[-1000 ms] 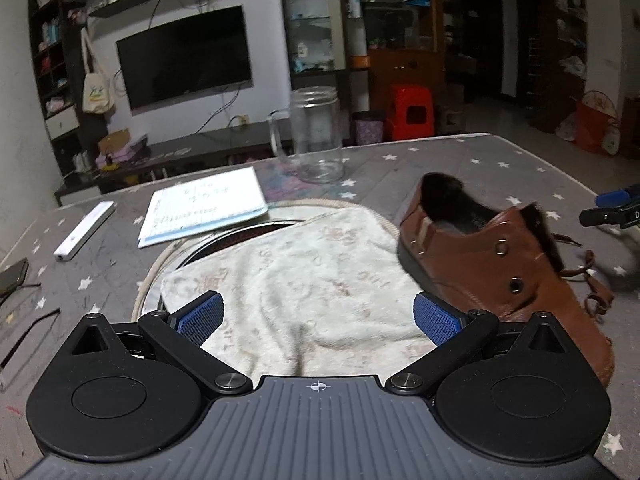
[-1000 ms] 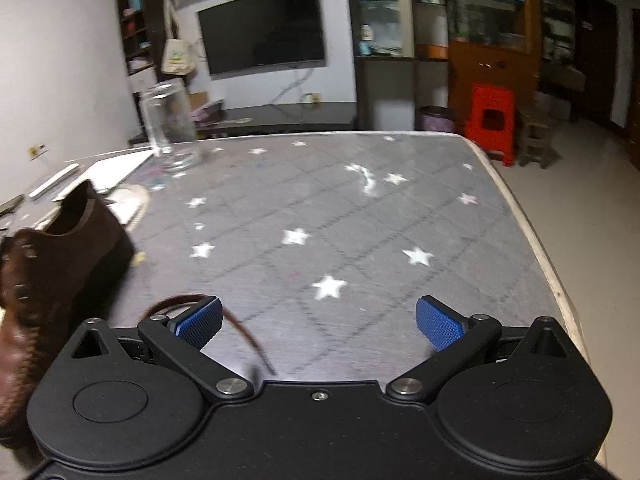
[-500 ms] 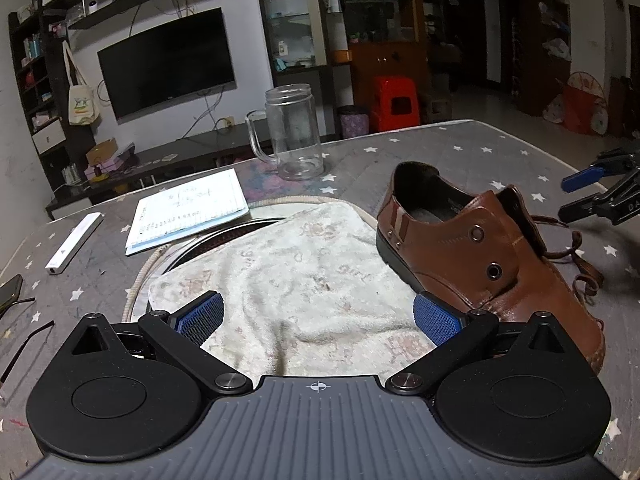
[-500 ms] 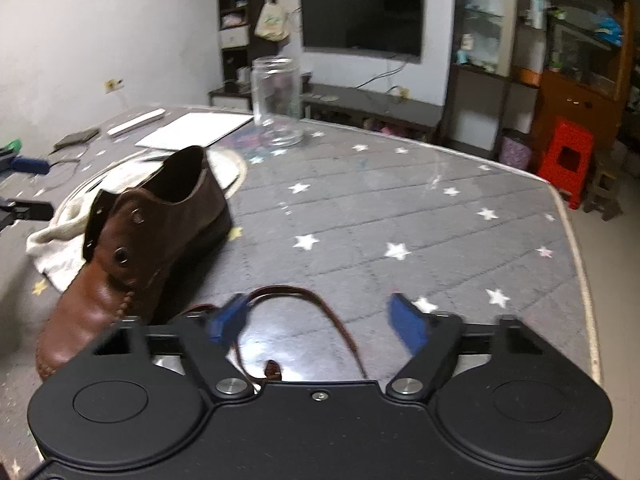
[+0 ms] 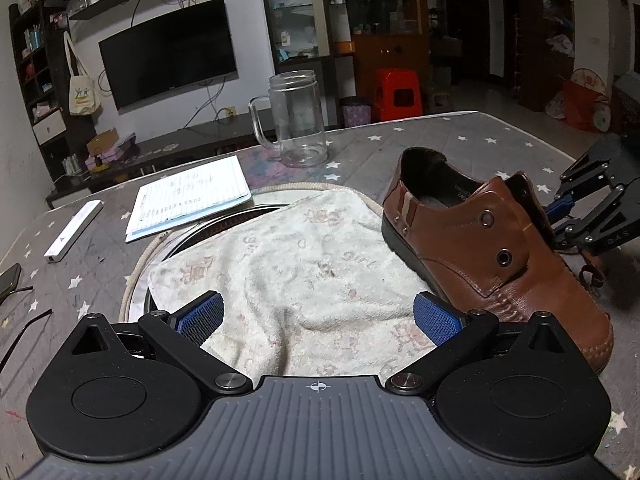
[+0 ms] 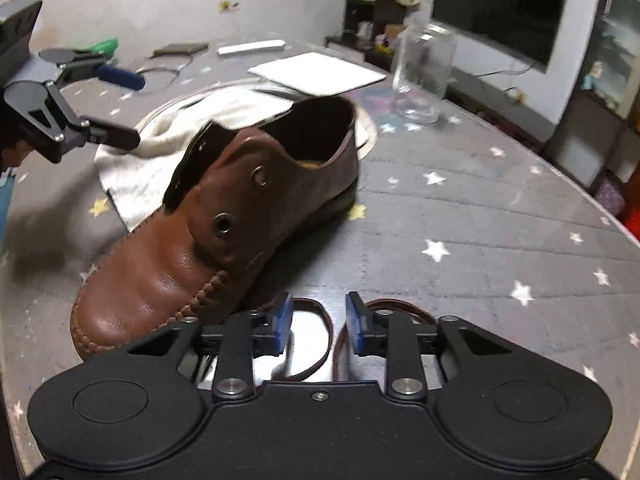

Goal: Lace up shoes with both hands
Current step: 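Move the left tool toward the brown shoe while the right tool approaches its lace, then grasp the brown lace end with the right gripper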

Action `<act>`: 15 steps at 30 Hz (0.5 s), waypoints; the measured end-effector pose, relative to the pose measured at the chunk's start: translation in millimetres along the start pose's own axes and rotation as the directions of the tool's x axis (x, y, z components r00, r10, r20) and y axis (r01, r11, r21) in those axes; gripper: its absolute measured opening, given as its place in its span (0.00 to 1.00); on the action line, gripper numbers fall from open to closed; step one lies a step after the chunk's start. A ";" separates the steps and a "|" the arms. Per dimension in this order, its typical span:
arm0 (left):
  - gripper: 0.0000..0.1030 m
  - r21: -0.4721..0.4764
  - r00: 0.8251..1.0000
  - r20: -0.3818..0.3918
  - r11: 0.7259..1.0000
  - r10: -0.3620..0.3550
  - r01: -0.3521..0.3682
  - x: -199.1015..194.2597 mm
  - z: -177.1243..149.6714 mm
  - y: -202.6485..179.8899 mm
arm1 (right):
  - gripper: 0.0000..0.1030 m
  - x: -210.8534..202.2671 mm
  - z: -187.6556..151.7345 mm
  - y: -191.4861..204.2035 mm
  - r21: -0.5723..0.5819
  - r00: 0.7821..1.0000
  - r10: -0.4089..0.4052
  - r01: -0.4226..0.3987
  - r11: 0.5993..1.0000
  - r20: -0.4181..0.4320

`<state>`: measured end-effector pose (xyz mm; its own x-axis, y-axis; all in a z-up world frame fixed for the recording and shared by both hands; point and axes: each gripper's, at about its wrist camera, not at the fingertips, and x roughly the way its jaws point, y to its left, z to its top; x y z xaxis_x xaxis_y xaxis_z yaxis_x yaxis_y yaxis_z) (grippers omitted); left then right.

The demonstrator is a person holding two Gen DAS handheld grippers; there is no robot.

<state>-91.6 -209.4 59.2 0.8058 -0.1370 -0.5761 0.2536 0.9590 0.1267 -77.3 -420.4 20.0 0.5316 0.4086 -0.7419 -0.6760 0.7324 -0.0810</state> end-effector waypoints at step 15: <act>0.99 -0.014 0.999 -0.018 0.999 -0.029 0.029 11.8 -2.2 -4.5 | 0.02 -15.8 -28.8 -25.4 0.148 0.993 -0.081 0.092 0.985 -0.081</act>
<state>-84.4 -214.8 50.0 0.7884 -0.1606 -0.5938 0.2695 0.9579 0.0987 -83.2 -461.1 14.6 0.5412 0.3026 -0.7846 -0.5411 0.8395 -0.0495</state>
